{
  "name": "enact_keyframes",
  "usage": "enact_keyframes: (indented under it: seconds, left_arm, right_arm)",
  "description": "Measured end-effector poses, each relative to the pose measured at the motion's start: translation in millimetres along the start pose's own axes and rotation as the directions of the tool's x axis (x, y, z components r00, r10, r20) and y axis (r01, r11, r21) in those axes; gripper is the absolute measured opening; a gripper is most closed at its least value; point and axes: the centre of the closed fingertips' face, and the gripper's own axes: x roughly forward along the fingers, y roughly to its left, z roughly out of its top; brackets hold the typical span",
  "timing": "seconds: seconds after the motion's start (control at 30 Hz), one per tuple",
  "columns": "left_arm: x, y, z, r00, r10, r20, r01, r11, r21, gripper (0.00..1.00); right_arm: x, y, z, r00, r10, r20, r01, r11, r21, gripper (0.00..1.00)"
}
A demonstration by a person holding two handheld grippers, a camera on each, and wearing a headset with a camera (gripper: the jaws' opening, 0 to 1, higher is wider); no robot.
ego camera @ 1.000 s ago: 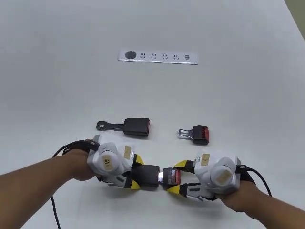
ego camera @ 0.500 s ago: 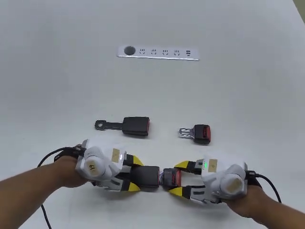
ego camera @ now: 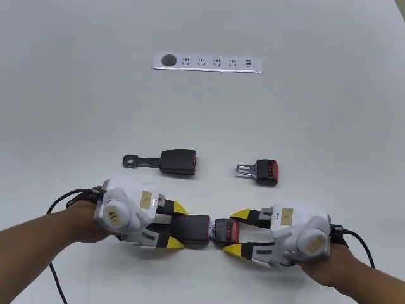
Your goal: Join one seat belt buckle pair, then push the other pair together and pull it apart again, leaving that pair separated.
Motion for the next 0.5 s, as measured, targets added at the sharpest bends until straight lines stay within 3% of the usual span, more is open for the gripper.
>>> enact_keyframes:
  seconds: [0.3,0.5]
  left_arm:
    - [-0.8,-0.2,1.6,1.0000,-0.010,-0.002,0.010,1.000,-0.006,0.32]
    - [-1.4,-2.2,1.3,0.9992,-0.008,-0.040,0.008,1.000,0.004,0.33]
  right_arm:
    - [-0.1,-0.2,0.9,1.0000,-0.007,0.007,0.007,1.000,-0.005,0.32]
    - [0.7,0.0,1.5,0.9997,-0.021,-0.008,0.021,1.000,-0.021,0.33]
